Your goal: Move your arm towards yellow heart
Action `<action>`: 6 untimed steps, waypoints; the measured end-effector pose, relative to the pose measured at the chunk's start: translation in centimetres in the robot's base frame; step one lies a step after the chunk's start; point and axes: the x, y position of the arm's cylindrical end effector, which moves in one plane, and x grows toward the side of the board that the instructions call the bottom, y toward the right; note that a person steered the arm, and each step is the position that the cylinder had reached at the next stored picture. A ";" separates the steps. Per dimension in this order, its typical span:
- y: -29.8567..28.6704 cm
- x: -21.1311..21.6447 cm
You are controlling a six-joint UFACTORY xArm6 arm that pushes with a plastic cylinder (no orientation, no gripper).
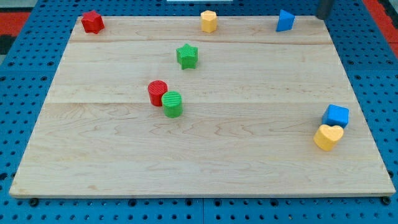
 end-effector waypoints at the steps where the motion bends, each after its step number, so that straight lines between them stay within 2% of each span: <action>1: 3.0 2.8; 2: 3.0 6.8; 6: 2.8 8.2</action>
